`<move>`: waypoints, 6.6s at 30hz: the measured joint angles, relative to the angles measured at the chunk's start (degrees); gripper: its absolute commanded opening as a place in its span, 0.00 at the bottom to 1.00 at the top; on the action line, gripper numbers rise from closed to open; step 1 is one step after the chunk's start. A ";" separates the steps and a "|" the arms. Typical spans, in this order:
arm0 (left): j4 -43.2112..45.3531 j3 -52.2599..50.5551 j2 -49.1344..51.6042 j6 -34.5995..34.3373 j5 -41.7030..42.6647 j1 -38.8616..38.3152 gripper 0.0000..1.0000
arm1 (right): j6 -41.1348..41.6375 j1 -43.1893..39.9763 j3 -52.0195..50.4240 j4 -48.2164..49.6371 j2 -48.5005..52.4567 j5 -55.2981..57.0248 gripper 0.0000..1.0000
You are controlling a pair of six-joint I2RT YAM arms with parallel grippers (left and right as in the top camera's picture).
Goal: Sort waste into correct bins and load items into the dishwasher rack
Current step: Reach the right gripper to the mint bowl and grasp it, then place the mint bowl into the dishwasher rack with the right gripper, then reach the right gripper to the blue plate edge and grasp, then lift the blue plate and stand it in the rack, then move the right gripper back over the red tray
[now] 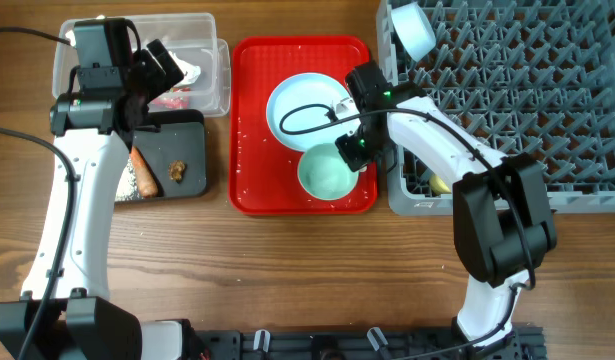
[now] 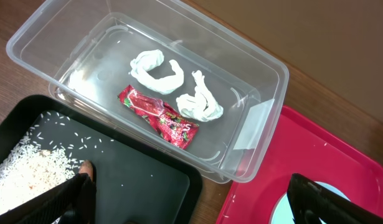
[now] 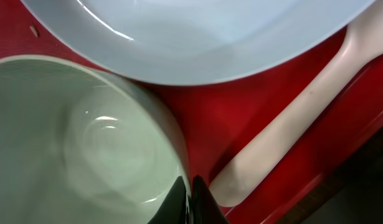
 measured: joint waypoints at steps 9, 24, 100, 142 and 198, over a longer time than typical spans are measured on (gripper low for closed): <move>0.02 0.00 0.00 0.00 0.00 0.00 1.00 | 3.98 0.00 8.46 -7.98 -1.22 2.23 0.04; 0.02 0.00 0.00 0.00 0.00 0.00 1.00 | 28.30 -1.66 15.54 -6.86 -18.84 60.06 0.04; 0.00 0.00 0.00 0.00 -0.02 0.00 1.00 | 4.85 5.29 15.32 -6.58 1.70 50.16 1.00; 0.02 0.00 0.00 0.00 -0.02 0.00 1.00 | 56.39 3.82 13.64 2.25 11.37 12.44 0.04; 0.02 0.00 0.00 0.00 0.00 0.00 1.00 | -12.11 -21.59 19.58 6.08 -9.09 53.51 0.04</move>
